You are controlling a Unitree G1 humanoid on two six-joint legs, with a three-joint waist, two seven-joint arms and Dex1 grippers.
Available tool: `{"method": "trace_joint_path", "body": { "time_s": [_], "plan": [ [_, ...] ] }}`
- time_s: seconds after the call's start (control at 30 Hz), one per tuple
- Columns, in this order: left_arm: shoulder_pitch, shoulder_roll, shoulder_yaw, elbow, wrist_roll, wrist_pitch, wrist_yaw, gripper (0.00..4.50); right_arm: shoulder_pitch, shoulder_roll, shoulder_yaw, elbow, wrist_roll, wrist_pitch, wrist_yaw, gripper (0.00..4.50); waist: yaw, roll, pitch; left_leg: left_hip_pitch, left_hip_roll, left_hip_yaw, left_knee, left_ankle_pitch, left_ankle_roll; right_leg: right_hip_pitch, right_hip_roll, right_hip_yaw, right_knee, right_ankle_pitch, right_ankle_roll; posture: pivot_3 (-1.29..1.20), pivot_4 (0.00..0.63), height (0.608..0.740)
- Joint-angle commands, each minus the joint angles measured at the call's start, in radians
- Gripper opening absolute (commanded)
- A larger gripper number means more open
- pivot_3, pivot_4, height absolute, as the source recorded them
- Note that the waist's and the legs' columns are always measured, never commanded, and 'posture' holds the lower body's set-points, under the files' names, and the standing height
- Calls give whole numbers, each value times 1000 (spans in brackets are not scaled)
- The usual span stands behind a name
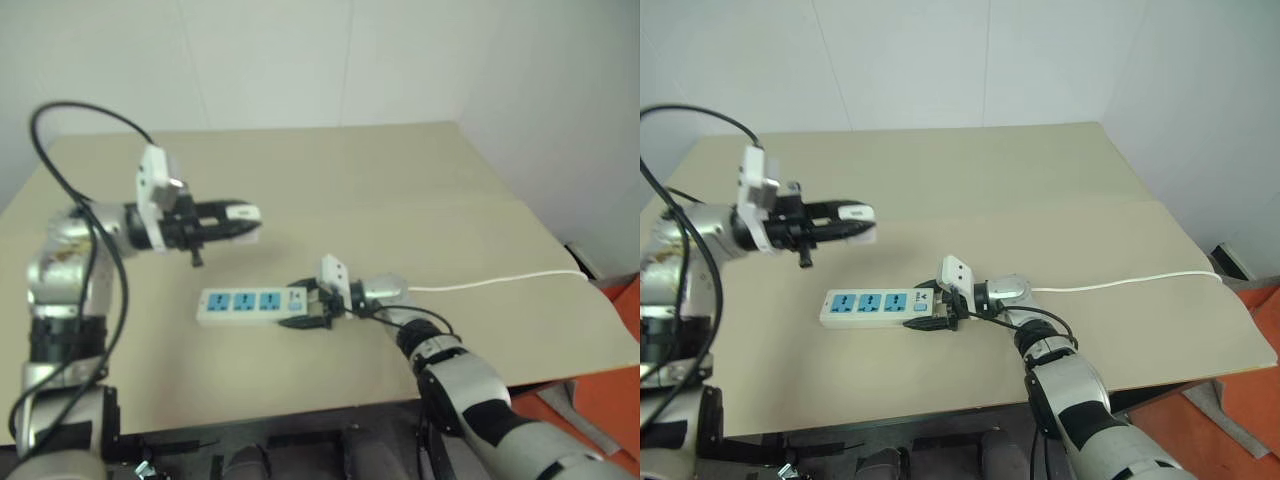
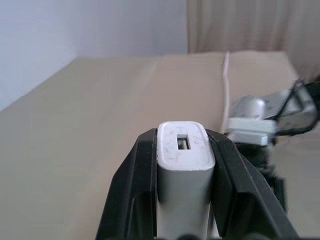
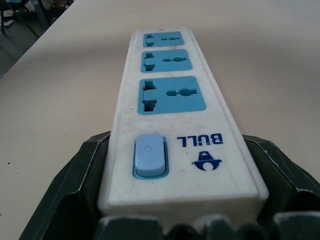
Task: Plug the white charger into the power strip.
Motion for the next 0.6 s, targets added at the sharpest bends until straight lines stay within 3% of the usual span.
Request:
{"method": "trace_joint_path", "body": {
  "time_s": [0.03,0.37,0.6],
  "plan": [
    [24,-2,-4,-74,-54,-8,0,1025,-8,17,8,-5,-10,-10,-5,3432,0,0,0,0,0,0,0,0,0,0,0,0,0,0,0,0,150,740],
    [131,19,-87,-70,-67,-73,-106,1025,1,9,14,-15,-7,-2,35,3432,0,0,0,1,0,0,0,0,0,1,0,0,-1,0,0,0,150,740],
    [123,18,-89,-69,-84,-68,-93,1025,-3,7,18,-13,-6,-1,83,3432,1,0,0,0,0,0,-1,0,0,1,0,0,-2,0,0,0,150,740]
  ]
}}
